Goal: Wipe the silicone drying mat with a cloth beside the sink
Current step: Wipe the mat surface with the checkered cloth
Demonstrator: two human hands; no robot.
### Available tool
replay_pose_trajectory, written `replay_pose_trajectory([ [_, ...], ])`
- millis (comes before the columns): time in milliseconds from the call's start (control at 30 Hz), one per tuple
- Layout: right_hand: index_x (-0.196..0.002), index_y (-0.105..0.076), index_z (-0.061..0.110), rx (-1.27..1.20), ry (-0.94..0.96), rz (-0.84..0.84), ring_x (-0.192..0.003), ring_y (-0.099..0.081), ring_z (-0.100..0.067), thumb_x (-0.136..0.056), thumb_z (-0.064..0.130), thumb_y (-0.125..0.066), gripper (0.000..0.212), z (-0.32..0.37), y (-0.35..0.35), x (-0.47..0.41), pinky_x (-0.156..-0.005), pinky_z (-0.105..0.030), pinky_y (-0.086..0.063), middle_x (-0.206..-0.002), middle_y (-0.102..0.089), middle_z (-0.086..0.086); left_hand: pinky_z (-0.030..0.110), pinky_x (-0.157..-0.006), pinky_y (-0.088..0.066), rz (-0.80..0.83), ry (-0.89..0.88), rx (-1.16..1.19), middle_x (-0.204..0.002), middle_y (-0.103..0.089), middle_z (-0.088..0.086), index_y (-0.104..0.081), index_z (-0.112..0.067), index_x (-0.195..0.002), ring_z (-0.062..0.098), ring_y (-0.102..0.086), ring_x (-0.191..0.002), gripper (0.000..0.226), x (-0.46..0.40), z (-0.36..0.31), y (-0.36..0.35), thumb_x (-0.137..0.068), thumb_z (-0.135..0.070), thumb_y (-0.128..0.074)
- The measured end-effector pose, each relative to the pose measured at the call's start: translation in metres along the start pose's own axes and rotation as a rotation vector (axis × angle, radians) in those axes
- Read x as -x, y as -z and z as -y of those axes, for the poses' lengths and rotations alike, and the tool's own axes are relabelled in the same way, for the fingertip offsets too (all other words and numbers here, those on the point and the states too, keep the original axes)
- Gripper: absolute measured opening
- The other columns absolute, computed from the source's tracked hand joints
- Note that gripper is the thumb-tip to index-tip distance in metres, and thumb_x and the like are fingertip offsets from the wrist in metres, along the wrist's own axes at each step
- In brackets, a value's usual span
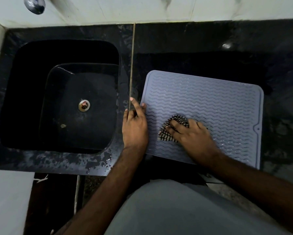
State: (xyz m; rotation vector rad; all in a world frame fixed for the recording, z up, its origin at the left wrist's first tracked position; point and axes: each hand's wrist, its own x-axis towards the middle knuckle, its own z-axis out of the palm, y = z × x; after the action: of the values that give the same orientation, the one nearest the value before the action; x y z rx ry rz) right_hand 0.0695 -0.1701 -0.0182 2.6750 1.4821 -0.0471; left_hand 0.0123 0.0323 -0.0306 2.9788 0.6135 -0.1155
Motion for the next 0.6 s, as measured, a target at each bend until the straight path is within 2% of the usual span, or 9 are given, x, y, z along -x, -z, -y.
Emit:
replay_pose_trajectory([
  [133,-0.131,-0.061,0.024,0.014,0.008,-0.016,-0.094,-0.049,-0.033,-0.094,0.016,-0.033,0.048,-0.013,-0.004,0.016,-0.073,-0.04,-0.041,-0.141,-0.055,0.0,0.048,-0.119,-0.033,-0.015,-0.012,-0.022,-0.153,-0.04,0.03,-0.022,0.009,-0.155,0.035,-0.058,-0.12,0.062,0.001,-0.005,0.002,-0.1,-0.003,-0.05],
  [200,-0.131,-0.062,0.024,0.008,0.004,-0.037,-0.095,-0.047,-0.033,-0.094,0.016,-0.036,0.046,-0.012,-0.005,0.016,-0.073,-0.04,-0.04,-0.141,-0.055,0.001,0.05,-0.119,-0.034,-0.048,-0.012,-0.021,-0.137,-0.059,0.024,-0.019,0.009,-0.156,0.035,-0.058,-0.121,0.067,0.003,-0.007,0.005,-0.098,-0.007,-0.049],
  [267,-0.129,-0.063,0.024,-0.012,-0.019,-0.054,-0.098,-0.045,-0.033,-0.094,0.016,-0.039,0.044,-0.008,-0.005,0.014,-0.074,-0.04,-0.042,-0.14,-0.056,0.001,0.05,-0.118,-0.035,-0.086,-0.042,0.003,-0.126,-0.066,0.021,-0.019,0.008,-0.156,0.037,-0.055,-0.125,0.07,0.002,-0.006,0.006,-0.095,-0.007,-0.05],
  [367,-0.122,-0.068,0.022,-0.049,-0.047,-0.094,-0.097,-0.048,-0.035,-0.094,0.019,-0.038,0.041,-0.004,-0.006,0.011,-0.075,-0.042,-0.043,-0.136,-0.059,0.001,0.046,-0.115,-0.04,-0.064,-0.218,0.153,-0.142,-0.056,0.021,-0.035,0.0,-0.153,0.037,-0.046,-0.137,0.063,0.001,-0.021,0.002,-0.093,-0.002,-0.055],
  [433,-0.113,-0.07,0.022,-0.058,-0.068,-0.106,-0.097,-0.051,-0.035,-0.095,0.022,-0.042,0.034,-0.003,-0.006,0.011,-0.075,-0.042,-0.042,-0.132,-0.062,0.003,0.044,-0.122,-0.03,0.093,-0.343,0.362,-0.159,-0.04,0.012,-0.03,-0.01,-0.158,0.032,-0.024,-0.152,0.057,0.008,-0.042,-0.005,-0.104,-0.018,-0.048],
  [500,-0.102,-0.071,0.022,-0.064,-0.077,-0.12,-0.097,-0.05,-0.033,-0.092,0.024,-0.048,0.026,-0.004,-0.005,0.011,-0.076,-0.042,-0.041,-0.126,-0.064,0.006,0.041,-0.126,-0.019,0.186,-0.331,0.501,-0.167,-0.026,0.006,-0.022,-0.016,-0.162,0.025,-0.005,-0.157,0.057,0.015,-0.053,-0.012,-0.109,-0.035,-0.035],
  [533,-0.1,-0.071,0.023,-0.061,-0.08,-0.125,-0.098,-0.049,-0.032,-0.091,0.025,-0.048,0.025,-0.005,-0.005,0.012,-0.076,-0.042,-0.041,-0.125,-0.064,0.007,0.038,-0.126,-0.016,0.188,-0.291,0.539,-0.168,-0.022,0.004,-0.019,-0.018,-0.162,0.021,-0.002,-0.157,0.06,0.016,-0.053,-0.015,-0.109,-0.042,-0.031],
  [600,-0.11,-0.071,0.026,-0.059,-0.073,-0.123,-0.099,-0.047,-0.031,-0.091,0.025,-0.045,0.032,-0.011,-0.005,0.017,-0.077,-0.041,-0.04,-0.128,-0.063,0.008,0.034,-0.127,-0.012,0.157,-0.27,0.542,-0.169,-0.017,0.0,-0.016,-0.018,-0.163,0.017,-0.001,-0.158,0.068,0.014,-0.05,-0.019,-0.105,-0.054,-0.027],
])
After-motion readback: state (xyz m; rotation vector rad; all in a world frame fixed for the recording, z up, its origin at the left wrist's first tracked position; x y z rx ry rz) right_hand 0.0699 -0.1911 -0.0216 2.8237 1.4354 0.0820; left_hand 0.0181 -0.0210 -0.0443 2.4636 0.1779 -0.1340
